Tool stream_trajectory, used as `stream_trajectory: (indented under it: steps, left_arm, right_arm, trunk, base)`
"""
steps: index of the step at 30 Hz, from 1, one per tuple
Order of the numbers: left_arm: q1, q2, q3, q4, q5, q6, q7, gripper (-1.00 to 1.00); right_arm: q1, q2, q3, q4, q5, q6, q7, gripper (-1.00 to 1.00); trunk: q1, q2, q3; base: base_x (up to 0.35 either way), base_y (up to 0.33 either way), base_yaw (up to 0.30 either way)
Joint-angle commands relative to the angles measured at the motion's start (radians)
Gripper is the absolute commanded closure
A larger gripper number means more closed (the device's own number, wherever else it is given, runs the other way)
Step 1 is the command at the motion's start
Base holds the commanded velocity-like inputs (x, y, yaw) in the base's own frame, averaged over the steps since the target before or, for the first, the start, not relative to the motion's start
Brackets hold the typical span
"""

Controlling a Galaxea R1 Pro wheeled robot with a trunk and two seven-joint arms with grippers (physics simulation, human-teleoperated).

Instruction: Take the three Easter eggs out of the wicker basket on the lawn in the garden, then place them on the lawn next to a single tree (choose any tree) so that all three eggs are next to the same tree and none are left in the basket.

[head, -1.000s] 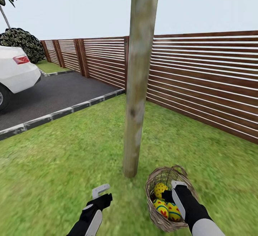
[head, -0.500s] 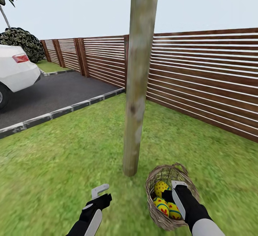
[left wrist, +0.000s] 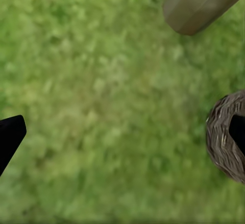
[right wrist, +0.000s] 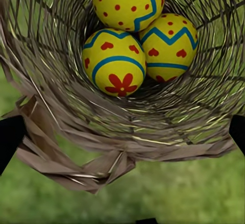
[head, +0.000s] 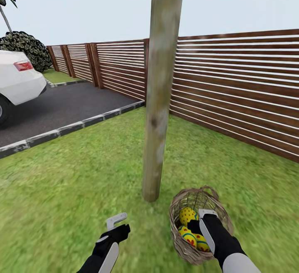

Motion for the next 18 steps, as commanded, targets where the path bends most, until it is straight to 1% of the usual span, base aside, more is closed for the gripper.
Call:
stream_trajectory:
  steps: [1, 3, 12, 16, 18]
  left_arm:
    - [-0.001, 0.000, -0.003, -0.002, 0.009, 0.002, 0.008, -1.00]
    - [-0.001, 0.000, -0.003, -0.002, 0.009, 0.002, 0.007, -1.00]
    - [-0.001, 0.002, -0.002, 0.000, 0.010, 0.001, -0.001, -1.00]
    - [-0.001, 0.005, -0.001, 0.025, 0.009, -0.001, -0.001, -1.00]
    - [-0.001, 0.006, -0.001, 0.036, 0.009, -0.005, -0.001, -1.00]
  right_arm:
    - [0.000, 0.001, -0.003, -0.002, -0.004, 0.004, -0.005, -1.00]
    - [0.000, 0.001, -0.003, -0.002, -0.004, 0.004, -0.005, -1.00]
    - [0.000, 0.001, -0.003, -0.002, -0.004, 0.004, -0.005, -1.00]
    - [-0.001, 0.001, -0.003, -0.002, -0.004, 0.004, -0.005, -1.00]
    - [-0.001, 0.001, -0.003, -0.002, -0.004, 0.004, -0.005, -1.00]
  trunk:
    - [0.004, -0.008, -0.004]
    - [0.012, -0.022, -0.010]
    - [0.012, -0.022, -0.010]
    - [0.012, -0.022, -0.010]
    - [0.012, -0.022, -0.010]
  base:
    - [0.000, 0.000, 0.000]
    - [0.000, 0.000, 0.000]
    - [0.000, 0.000, 0.000]
    - [0.012, 0.000, 0.000]
    - [0.137, 0.000, 0.000]
